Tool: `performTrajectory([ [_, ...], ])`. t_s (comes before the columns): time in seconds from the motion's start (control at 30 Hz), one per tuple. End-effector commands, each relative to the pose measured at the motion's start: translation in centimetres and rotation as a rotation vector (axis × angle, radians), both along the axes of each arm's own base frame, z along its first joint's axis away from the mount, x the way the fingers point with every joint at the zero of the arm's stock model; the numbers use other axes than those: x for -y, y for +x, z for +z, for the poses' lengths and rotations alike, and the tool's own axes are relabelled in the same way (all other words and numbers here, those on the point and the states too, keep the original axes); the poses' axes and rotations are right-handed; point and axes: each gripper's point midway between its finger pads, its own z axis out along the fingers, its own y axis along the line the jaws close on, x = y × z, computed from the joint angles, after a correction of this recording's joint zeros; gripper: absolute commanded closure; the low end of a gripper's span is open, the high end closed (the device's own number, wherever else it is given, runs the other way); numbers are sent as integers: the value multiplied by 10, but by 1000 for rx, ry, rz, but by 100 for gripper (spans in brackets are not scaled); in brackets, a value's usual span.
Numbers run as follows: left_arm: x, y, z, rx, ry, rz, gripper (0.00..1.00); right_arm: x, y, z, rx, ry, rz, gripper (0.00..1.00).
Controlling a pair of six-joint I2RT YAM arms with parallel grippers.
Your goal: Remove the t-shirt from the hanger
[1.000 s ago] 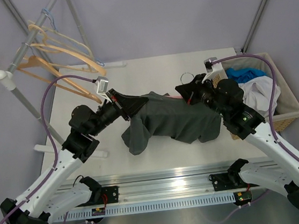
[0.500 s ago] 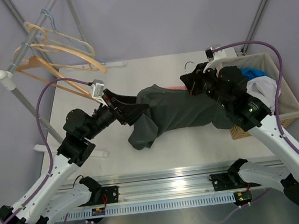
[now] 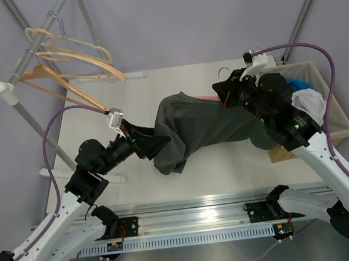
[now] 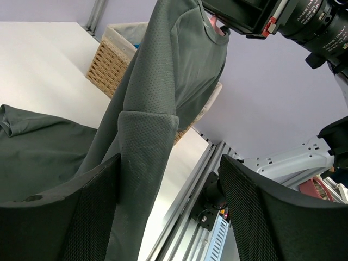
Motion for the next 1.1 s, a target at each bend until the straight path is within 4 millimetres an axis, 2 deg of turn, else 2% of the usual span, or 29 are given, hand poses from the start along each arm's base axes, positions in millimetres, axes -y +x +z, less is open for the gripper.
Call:
performTrajectory([
  [0.0, -2, 3, 1, 22, -2, 19, 26, -2, -3, 28, 54, 64, 16, 100],
  [0.1, 0, 8, -1, 16, 6, 28, 26, -6, -4, 26, 46, 78, 37, 100],
  [0.17, 1, 10, -1, 16, 6, 33, 32, -10, -6, 26, 40, 81, 59, 100],
  [0.2, 1, 11, 0, 17, 5, 34, 38, -11, -8, 26, 41, 84, 67, 100],
  [0.23, 2, 12, -1, 12, 5, 35, 56, -13, -10, 26, 42, 85, 84, 100],
  [0.3, 0, 11, -1, 0, -7, 44, 75, -12, -10, 29, 56, 85, 87, 100],
  [0.33, -1, 10, -1, -9, -13, 46, 97, -10, -10, 32, 60, 85, 82, 100],
  [0.37, -3, 9, -2, -16, -16, 52, 100, -8, -9, 34, 63, 87, 74, 100],
  [0.5, -14, 7, -7, -37, -34, 100, 100, 18, 9, 47, 72, 107, -17, 100],
  [0.53, -18, 6, -8, -48, -42, 114, 100, 34, 19, 49, 73, 117, -47, 100],
  [0.6, -23, 8, -15, -74, -32, 149, 100, 45, 30, 51, 42, 158, -54, 100],
  [0.63, -26, 9, -17, -84, -25, 166, 100, 62, 40, 51, 37, 164, -101, 100],
  [0.67, -29, 9, -22, -101, -6, 183, 100, 66, 44, 53, 39, 164, -109, 100],
  [0.8, -46, 17, -34, -145, 35, 291, 100, 83, 49, 53, 53, 172, -156, 100],
  [1.07, -98, 36, -31, -154, 43, 586, 100, 107, 36, 74, 67, 243, -211, 100],
])
